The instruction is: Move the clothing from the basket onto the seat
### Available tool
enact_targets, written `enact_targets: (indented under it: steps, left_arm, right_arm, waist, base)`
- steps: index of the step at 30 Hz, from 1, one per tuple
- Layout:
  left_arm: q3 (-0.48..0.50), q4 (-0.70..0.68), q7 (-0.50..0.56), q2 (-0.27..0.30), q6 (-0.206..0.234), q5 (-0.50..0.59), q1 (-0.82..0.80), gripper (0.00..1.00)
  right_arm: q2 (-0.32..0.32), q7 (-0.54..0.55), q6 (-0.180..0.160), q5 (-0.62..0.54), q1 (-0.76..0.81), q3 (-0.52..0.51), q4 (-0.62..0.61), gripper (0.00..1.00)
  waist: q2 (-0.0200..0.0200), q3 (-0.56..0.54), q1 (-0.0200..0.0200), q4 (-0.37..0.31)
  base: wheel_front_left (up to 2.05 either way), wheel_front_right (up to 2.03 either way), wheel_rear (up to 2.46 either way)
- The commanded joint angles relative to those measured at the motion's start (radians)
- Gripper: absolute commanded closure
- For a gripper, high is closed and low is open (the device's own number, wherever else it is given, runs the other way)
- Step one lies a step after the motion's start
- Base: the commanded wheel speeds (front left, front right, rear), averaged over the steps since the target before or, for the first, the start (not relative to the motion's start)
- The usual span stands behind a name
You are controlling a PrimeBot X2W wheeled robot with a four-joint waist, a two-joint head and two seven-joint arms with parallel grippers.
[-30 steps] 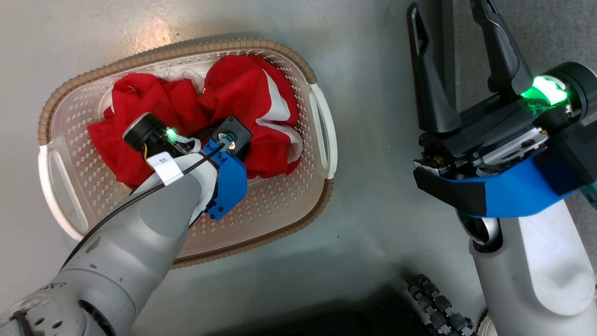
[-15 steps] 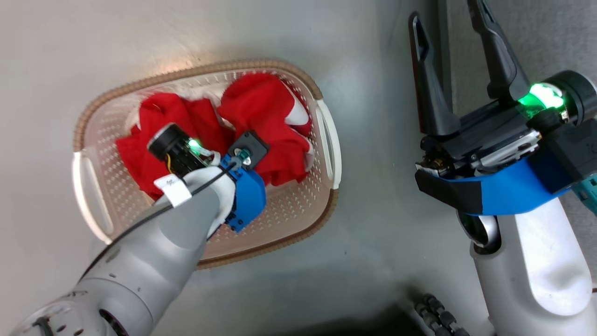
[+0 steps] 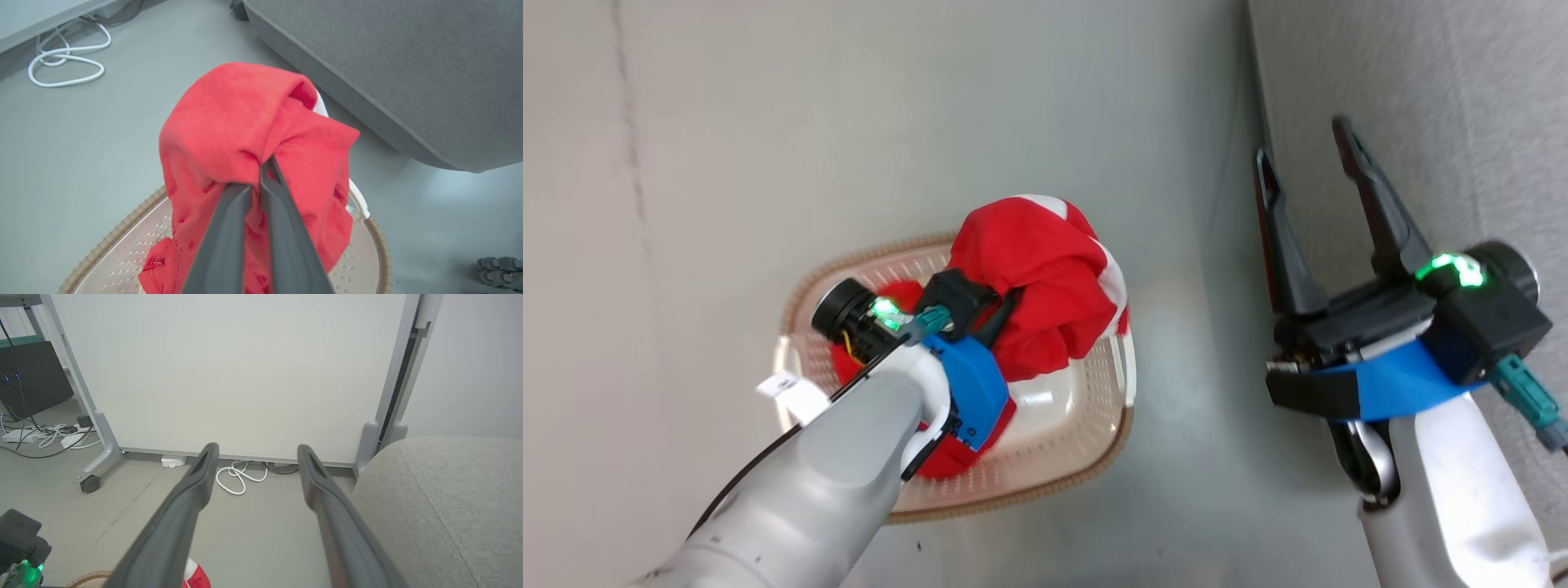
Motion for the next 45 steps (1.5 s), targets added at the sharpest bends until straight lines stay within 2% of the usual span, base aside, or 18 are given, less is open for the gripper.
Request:
enact_targets:
  steps: [1, 11, 18, 22, 28, 33, 39, 41, 45]
  left_arm:
    - [0.030, -0.026, -0.005, 0.014, 0.005, 0.014, 0.032, 1.00]
    - [0.310, -0.272, -0.005, 0.094, 0.031, 0.134, 0.186, 1.00]
    - [0.479, -0.466, -0.005, 0.104, 0.027, 0.234, 0.287, 1.00]
    - [0.543, -0.582, -0.005, 0.096, 0.019, 0.278, 0.339, 1.00]
    - [0.569, -0.705, -0.005, 0.095, 0.007, 0.324, 0.396, 1.00]
    - [0.569, -0.737, -0.005, 0.098, 0.005, 0.341, 0.424, 1.00]
    - [0.559, -0.742, -0.005, 0.094, 0.001, 0.350, 0.433, 1.00]
    - [0.548, -0.744, -0.005, 0.087, -0.001, 0.355, 0.428, 1.00]
    - [0.526, -0.747, -0.005, 0.075, -0.002, 0.358, 0.414, 1.00]
  right_arm:
    - [-0.008, -0.004, 0.000, 0.005, 0.030, -0.007, 0.009, 0.00]
    - [-0.016, -0.004, 0.000, 0.016, 0.163, -0.023, 0.045, 0.00]
    - [-0.015, -0.004, 0.000, 0.026, 0.235, -0.026, 0.060, 0.00]
    - [-0.013, -0.004, 0.000, 0.031, 0.278, -0.029, 0.064, 0.00]
    - [-0.009, -0.004, 0.000, 0.037, 0.325, -0.036, 0.059, 0.00]
    - [-0.021, -0.004, 0.000, 0.037, 0.334, -0.015, 0.045, 0.00]
    - [-0.086, -0.004, 0.000, 0.043, 0.284, 0.084, 0.023, 0.00]
    - [-0.147, -0.004, 0.000, 0.046, 0.235, 0.171, 0.027, 0.00]
    - [-0.195, -0.004, 0.000, 0.046, 0.145, 0.257, 0.060, 0.00]
  waist:
    - [0.0000, -0.124, 0.0002, 0.038]
    - [0.0000, -0.349, 0.0002, 0.064]
    - [0.0000, -0.475, 0.0002, 0.073]
    - [0.0000, -0.531, 0.0002, 0.081]
    - [0.0000, -0.573, 0.0002, 0.093]
    - [0.0000, -0.584, 0.0002, 0.098]
    - [0.0000, -0.587, 0.0002, 0.104]
    - [0.0000, -0.585, 0.0002, 0.113]
    - [0.0000, -0.581, 0.0002, 0.127]
  base:
    - [0.00, 0.00, 0.00]
    - [0.00, 0.00, 0.00]
    - [0.00, 0.00, 0.00]
    - [0.00, 0.00, 0.00]
    - [0.00, 0.00, 0.00]
    - [0.00, 0.00, 0.00]
    - [0.00, 0.00, 0.00]
    - [0.00, 0.00, 0.00]
    - [0.00, 0.00, 0.00]
